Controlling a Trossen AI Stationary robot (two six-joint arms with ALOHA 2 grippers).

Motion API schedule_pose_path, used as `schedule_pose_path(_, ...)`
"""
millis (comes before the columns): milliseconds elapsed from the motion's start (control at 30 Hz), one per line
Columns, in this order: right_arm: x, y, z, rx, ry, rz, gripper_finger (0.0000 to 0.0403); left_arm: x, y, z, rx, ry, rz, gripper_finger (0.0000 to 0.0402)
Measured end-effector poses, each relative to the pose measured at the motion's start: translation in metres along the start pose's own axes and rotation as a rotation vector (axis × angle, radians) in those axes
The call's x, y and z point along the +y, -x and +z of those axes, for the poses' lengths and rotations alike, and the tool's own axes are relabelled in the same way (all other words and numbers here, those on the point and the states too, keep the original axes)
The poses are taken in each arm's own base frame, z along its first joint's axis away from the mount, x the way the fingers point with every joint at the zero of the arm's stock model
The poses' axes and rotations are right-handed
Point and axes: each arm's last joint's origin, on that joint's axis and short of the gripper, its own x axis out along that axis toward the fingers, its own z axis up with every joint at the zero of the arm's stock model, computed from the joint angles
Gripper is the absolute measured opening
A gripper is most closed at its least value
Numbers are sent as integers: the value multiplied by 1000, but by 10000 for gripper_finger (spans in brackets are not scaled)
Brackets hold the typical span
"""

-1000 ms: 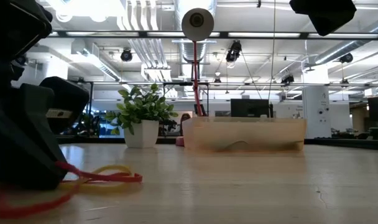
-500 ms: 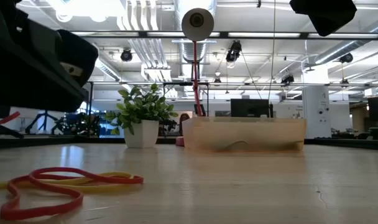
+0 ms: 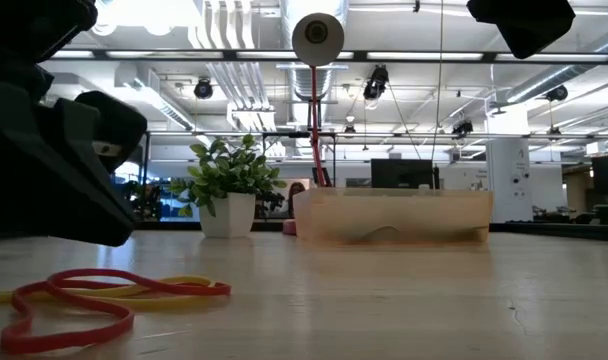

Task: Pick and place rubber bands into bin
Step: Put the red rubberband into the orange container

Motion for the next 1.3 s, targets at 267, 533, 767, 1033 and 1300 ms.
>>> schedule_pose_path(267,0,0,0,0,0,0,205,3,-2,0,10,41,10,2)
schedule_pose_path(533,0,0,0,0,0,0,205,6,-2,-5,31,74,7,32)
schedule_pose_path(767,0,0,0,0,0,0,205,6,-2,-6,31,91,8,91)
schedule_pose_path(1033,0,0,0,0,0,0,205,8,-1,-10,41,159,14,105)
schedule_pose_path(1300,0,0,0,-1,-1,0,205,8,-1,-11,57,215,-10,105)
